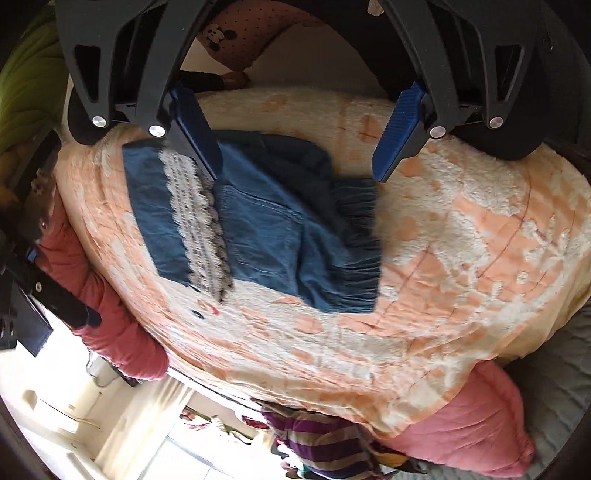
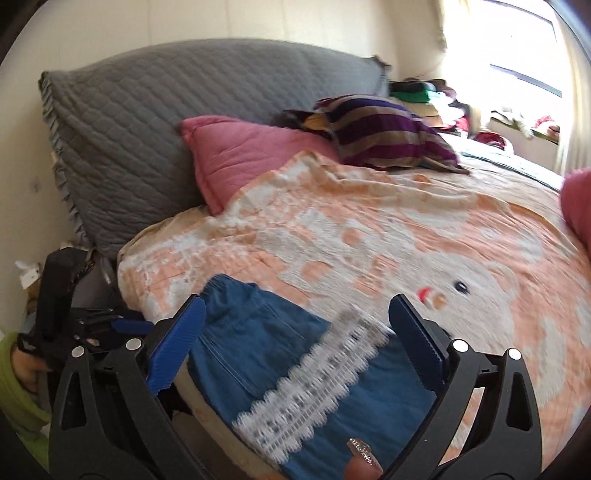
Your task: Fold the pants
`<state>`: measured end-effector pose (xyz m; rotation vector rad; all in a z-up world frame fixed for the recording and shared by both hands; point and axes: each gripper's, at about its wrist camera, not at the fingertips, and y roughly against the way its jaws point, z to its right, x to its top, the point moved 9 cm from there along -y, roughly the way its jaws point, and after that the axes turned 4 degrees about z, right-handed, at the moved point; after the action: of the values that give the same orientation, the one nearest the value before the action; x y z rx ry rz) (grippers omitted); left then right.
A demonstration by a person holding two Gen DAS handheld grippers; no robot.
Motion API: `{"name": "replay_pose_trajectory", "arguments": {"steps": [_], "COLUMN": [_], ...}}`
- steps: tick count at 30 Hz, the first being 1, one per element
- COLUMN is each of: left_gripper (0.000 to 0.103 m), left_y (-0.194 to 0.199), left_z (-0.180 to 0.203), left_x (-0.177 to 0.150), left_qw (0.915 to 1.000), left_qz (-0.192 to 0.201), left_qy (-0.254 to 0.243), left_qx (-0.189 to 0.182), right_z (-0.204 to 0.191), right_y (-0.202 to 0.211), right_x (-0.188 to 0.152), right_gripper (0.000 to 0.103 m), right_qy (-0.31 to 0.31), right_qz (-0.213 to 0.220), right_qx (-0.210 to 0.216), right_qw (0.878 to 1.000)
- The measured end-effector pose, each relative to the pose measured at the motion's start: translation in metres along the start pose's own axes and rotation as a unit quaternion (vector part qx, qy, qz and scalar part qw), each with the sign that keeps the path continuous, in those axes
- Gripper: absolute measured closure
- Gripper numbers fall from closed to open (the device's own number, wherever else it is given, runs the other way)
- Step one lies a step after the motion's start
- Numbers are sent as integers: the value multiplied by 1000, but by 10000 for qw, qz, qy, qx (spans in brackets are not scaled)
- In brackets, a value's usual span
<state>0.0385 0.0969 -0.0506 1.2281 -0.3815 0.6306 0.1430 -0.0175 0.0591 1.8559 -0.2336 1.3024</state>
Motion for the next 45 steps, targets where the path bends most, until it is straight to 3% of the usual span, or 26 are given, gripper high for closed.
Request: {"name": "replay_pose_trajectory", "arguments": {"steps": [3,10,14,20,24,31,32,36,40,45], "left_gripper": [14,14,14,18,32,32,32,27,15,13], "left_y": [-3,-21,-36,-56,-61,-67,-67,-73,-73,-67], "left_z": [-11,-29,-30,-23,-27,-30,-30,-32,-27,-25], "left_x": [0,-4,-11,-10,-7,-9,-8,-7,-4,1], "left_qw": [9999,9991,9970,9941,9934,9938,9939,9927,9913,9888], "left_qz": [36,-27,-142,-197,-142,-143,-141,-108,-47,49], "left_qy": [157,422,681,862,960,895,886,969,990,1151], "left_qx": [-1,-37,-345,-621,-619,-641,-644,-717,-865,-946], "right_z": [-17,-47,-56,-73,-91,-113,-114,-117,-112,-96], "right_y": [-28,-91,-123,-162,-182,-217,-222,-234,-226,-205], "right_x": [6,-1,-11,-25,-34,-55,-63,-83,-73,-55], "right_gripper": [9,9,9,9,9,9,13,45,62,76], "right_qy": [114,415,493,774,973,1264,1312,1280,1079,728], "right_qz": [-199,-860,-1297,-1981,-2342,-2915,-3081,-3395,-3176,-2809], "right_qx": [279,675,850,1189,1465,1767,1799,1980,2170,2345], "right_qw": [9993,9931,9867,9699,9561,9316,9249,9106,9167,9278]}}
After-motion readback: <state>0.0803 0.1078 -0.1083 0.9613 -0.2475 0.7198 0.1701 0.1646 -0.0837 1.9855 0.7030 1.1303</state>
